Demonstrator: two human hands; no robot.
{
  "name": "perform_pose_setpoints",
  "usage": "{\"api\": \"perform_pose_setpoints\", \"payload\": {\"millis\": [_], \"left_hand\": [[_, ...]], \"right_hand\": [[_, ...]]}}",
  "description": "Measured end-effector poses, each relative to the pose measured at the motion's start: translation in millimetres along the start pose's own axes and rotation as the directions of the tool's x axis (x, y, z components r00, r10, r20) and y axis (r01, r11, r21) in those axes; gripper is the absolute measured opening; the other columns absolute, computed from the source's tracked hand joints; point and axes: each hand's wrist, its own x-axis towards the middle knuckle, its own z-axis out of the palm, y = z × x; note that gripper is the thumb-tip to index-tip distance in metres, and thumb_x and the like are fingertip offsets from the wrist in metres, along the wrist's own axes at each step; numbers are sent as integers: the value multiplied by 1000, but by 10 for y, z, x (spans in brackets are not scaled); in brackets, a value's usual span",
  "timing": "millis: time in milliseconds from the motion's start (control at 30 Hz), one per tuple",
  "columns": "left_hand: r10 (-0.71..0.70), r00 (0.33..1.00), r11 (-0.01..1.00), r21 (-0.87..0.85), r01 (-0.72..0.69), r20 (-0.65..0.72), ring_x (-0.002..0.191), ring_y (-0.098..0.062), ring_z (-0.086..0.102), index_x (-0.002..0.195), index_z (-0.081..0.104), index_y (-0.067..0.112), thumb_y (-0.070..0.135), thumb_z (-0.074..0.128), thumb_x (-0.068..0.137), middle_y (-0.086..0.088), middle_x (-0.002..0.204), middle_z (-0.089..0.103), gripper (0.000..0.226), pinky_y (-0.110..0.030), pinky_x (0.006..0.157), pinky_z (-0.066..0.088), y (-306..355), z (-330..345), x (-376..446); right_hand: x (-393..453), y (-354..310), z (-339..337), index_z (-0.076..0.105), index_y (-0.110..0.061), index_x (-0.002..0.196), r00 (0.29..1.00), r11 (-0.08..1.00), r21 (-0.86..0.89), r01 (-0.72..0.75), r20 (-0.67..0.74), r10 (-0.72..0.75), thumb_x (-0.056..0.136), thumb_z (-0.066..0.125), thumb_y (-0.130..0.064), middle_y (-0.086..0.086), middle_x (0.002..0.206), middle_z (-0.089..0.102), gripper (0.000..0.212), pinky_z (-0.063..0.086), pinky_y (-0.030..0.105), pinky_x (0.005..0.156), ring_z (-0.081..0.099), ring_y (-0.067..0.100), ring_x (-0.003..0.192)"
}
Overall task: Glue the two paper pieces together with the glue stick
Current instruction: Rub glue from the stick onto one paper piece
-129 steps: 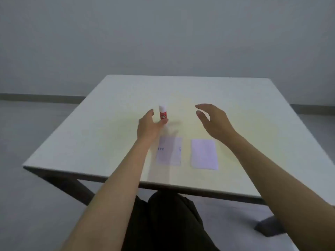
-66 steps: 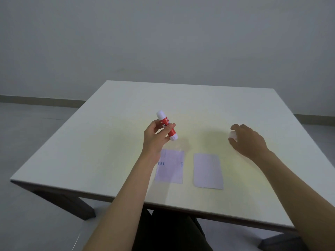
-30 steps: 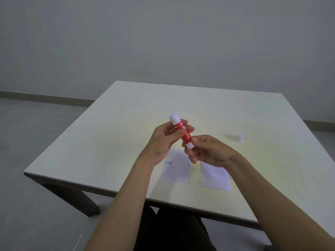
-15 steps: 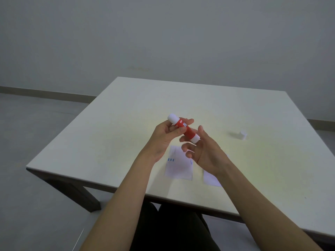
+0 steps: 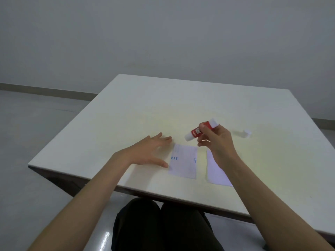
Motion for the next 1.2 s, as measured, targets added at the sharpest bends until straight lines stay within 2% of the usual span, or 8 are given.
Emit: {"api": "perform_pose_setpoints", "payload": {"millis": [133, 233, 367, 533, 667, 800, 1067, 1200], "left_hand": [[28, 999, 999, 47, -26, -43, 142, 1, -10, 151, 8, 30, 60, 65, 74, 14, 159, 8, 101, -35, 117, -4, -10, 104, 75], [59, 996, 998, 28, -57, -64, 134, 10, -12, 151, 8, 33, 60, 66, 72, 16, 158, 9, 102, -35, 117, -6, -10, 141, 125], [92, 995, 995, 45, -90, -44, 136, 7, -14, 150, 10, 34, 58, 65, 74, 21, 158, 6, 98, -38, 117, -8, -26, 130, 142], [91, 996, 983, 161, -86, -22, 147, -10, -10, 150, 6, 37, 63, 62, 73, 18, 159, -6, 99, -43, 118, -3, -3, 98, 155], [96, 995, 979, 182, -88, -36, 147, -11, -10, 149, 7, 40, 63, 63, 70, 21, 158, -13, 99, -49, 116, -1, 11, 92, 165], [112, 994, 989, 98, -109, -21, 146, -10, -13, 146, 9, 47, 60, 64, 73, 21, 157, -17, 92, -48, 116, -10, -37, 130, 159], [50, 999, 979, 197, -48, -2, 146, -12, -17, 143, 11, 54, 71, 56, 70, 16, 158, -17, 87, -44, 117, -9, -78, 119, 157], [37, 999, 974, 223, -37, 1, 146, -13, -15, 139, 23, 55, 71, 57, 70, 18, 158, -16, 78, -47, 116, -7, -42, 90, 151]], "right_hand": [[-24, 124, 228, 57, -4, 84, 992, 840, -528, 127, 50, -119, 86, 56, -18, 5, 73, 73, 14, 55, 25, 58, 64, 17, 55], [-14, 170, 321, 54, -4, 86, 983, 735, -653, 183, 108, -149, 87, 58, -19, 3, 76, 72, 16, 52, 31, 65, 64, 19, 61], [33, 213, 352, 52, -10, 84, 974, 665, -712, 226, 156, -164, 88, 58, -20, -10, 66, 65, 13, 42, 10, 56, 58, 3, 53], [82, 245, 377, 51, -12, 82, 968, 634, -731, 251, 180, -175, 88, 58, -22, -20, 59, 59, 14, 41, 8, 56, 57, -3, 49], [107, 260, 398, 51, -11, 83, 964, 610, -747, 264, 193, -180, 88, 58, -23, -19, 59, 57, 15, 40, 15, 55, 57, 1, 52], [96, 273, 409, 50, -14, 82, 958, 587, -758, 286, 215, -189, 87, 58, -21, -12, 63, 59, 12, 42, 24, 61, 62, 17, 61], [-5, 226, 414, 52, -6, 86, 950, 569, -762, 310, 267, -160, 89, 56, -19, 7, 73, 70, 14, 48, 36, 65, 62, 26, 66], [-171, 207, 441, 51, -5, 89, 932, 529, -771, 353, 336, -133, 91, 53, -23, 12, 78, 69, 19, 50, 43, 68, 61, 28, 70]]}}
